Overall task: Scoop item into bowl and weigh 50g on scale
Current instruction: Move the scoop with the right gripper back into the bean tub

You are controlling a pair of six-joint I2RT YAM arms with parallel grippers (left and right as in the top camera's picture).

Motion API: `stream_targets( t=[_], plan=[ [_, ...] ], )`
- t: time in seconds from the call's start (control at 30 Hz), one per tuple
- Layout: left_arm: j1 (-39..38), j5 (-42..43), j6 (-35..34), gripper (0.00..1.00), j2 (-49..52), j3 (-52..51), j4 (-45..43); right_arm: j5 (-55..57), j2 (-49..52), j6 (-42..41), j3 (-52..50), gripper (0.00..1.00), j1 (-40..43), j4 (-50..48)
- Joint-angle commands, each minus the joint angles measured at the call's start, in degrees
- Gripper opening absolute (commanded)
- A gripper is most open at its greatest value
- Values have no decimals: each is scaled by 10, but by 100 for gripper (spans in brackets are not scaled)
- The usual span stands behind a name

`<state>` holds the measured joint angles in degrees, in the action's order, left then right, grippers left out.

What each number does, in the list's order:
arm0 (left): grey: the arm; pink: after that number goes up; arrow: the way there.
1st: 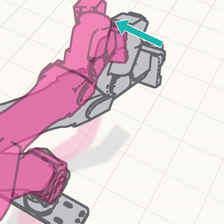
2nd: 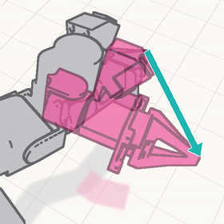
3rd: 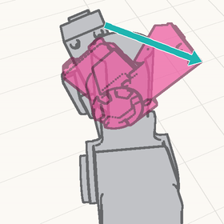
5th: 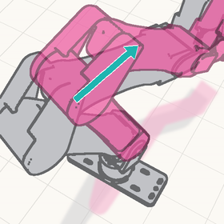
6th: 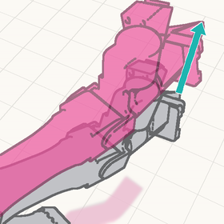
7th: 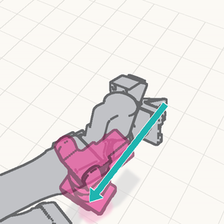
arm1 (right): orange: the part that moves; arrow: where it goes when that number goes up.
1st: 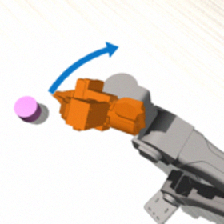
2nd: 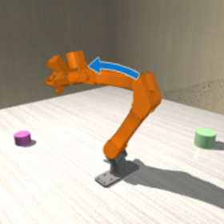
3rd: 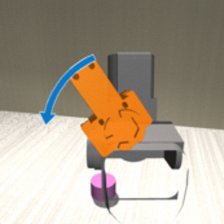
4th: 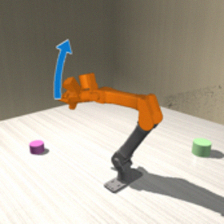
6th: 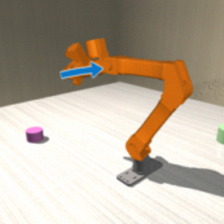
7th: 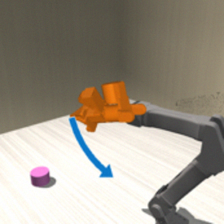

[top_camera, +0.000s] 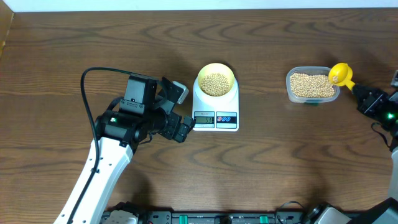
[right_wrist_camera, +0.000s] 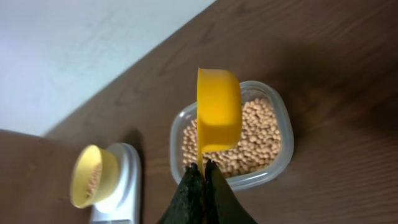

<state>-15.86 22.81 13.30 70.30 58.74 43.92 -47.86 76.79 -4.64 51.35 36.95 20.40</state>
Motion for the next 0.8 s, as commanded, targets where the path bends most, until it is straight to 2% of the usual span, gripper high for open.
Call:
stream_targets(
  t=[0.0, 0.2, 0.33, 0.47, 0.63, 0.77],
  plan=[
    [0, 7, -5, 98, 1, 1, 2, 77, -3, 103, 2, 1, -36, 6],
    [0, 7, -5, 98, 1, 1, 2, 133, -3, 167, 2, 1, -101, 20],
    [0, 7, -5, 98, 1, 1, 2, 253, -3, 225, 2, 1, -174, 19],
    [0, 7, -5, 98, 1, 1, 2, 303, -3, 285, 2, 1, -221, 19],
    [0, 7, -5, 98, 1, 1, 2, 390, -3, 288, 2, 1, -272, 2],
    [0, 7, -5, 98, 1, 1, 2, 450, -3, 362, 2, 1, -300, -7]
  ],
)
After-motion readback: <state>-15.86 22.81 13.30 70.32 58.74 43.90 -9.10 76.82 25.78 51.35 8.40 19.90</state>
